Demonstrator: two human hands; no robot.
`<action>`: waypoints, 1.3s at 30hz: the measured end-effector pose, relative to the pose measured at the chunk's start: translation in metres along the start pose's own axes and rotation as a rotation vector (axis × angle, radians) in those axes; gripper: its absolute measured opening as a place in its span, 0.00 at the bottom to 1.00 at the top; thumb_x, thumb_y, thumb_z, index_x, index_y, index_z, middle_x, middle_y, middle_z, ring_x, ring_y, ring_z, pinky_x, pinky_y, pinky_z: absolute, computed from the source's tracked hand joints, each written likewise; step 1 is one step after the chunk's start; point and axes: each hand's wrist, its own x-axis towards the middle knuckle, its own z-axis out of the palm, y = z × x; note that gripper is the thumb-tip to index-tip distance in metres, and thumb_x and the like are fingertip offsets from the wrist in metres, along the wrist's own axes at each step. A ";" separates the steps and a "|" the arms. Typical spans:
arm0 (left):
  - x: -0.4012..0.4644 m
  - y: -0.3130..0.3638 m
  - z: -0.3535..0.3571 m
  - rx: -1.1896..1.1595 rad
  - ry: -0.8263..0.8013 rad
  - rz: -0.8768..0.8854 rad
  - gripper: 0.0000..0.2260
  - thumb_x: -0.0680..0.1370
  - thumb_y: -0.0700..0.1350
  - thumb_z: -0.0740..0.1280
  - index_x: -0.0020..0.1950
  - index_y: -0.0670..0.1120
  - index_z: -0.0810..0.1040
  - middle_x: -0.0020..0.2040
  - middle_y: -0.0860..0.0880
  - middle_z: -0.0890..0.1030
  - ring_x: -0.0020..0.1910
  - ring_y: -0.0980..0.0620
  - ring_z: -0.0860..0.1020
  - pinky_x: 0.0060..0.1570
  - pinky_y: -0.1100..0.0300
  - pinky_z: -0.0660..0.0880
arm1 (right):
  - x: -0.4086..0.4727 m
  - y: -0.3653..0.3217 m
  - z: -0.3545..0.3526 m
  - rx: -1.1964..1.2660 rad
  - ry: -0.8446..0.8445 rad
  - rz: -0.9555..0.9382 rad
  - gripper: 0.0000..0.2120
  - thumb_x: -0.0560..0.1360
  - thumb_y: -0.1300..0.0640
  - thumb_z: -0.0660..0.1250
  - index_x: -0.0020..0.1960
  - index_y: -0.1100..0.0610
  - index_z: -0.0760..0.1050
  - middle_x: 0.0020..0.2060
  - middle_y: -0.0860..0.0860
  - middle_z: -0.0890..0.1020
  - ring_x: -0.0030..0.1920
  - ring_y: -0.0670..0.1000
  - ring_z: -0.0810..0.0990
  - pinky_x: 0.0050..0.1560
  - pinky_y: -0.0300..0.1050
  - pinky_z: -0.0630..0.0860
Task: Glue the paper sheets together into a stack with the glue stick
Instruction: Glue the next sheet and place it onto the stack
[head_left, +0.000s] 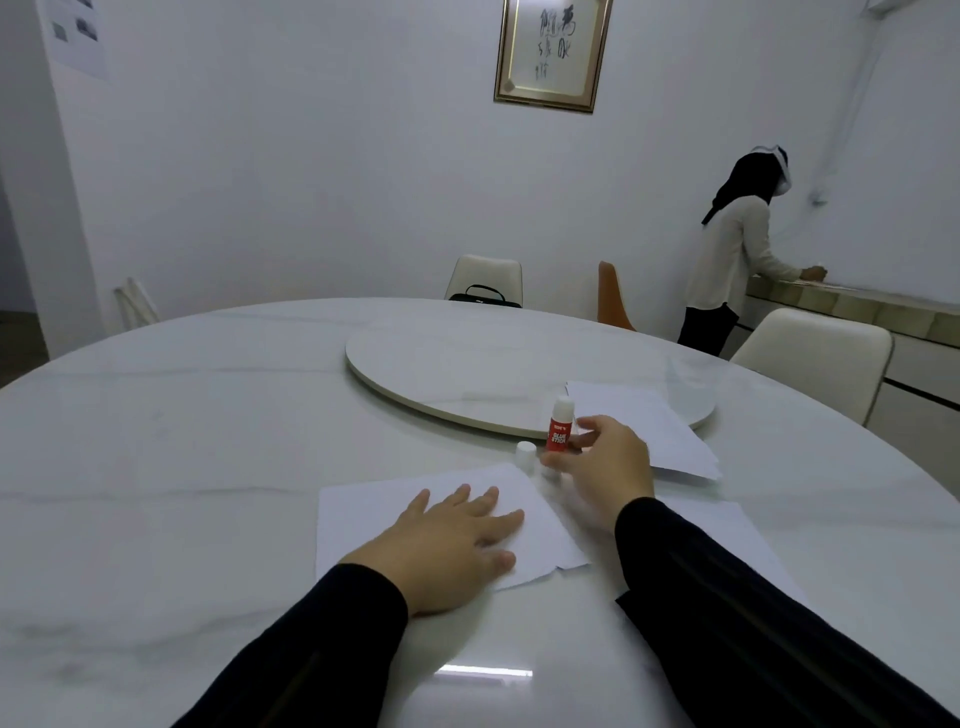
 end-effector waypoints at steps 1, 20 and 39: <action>-0.001 0.000 -0.001 -0.018 -0.005 0.018 0.22 0.80 0.55 0.51 0.75 0.62 0.52 0.78 0.56 0.46 0.77 0.55 0.42 0.74 0.49 0.37 | 0.000 -0.003 -0.011 0.026 0.035 0.014 0.24 0.65 0.52 0.78 0.58 0.55 0.75 0.44 0.47 0.79 0.45 0.48 0.78 0.45 0.40 0.71; -0.020 0.006 -0.004 -0.654 0.611 -0.029 0.10 0.78 0.44 0.61 0.58 0.54 0.76 0.60 0.56 0.76 0.58 0.59 0.72 0.59 0.65 0.65 | -0.073 0.038 -0.194 -0.547 -0.337 -0.073 0.12 0.55 0.53 0.79 0.36 0.44 0.82 0.33 0.48 0.84 0.37 0.47 0.81 0.36 0.41 0.76; -0.060 -0.004 -0.109 -1.093 0.151 -0.166 0.06 0.73 0.39 0.70 0.49 0.43 0.82 0.44 0.45 0.85 0.41 0.49 0.83 0.49 0.55 0.78 | -0.066 -0.141 -0.152 -0.519 -0.813 -0.627 0.42 0.53 0.56 0.83 0.58 0.28 0.71 0.67 0.22 0.60 0.64 0.26 0.65 0.60 0.30 0.67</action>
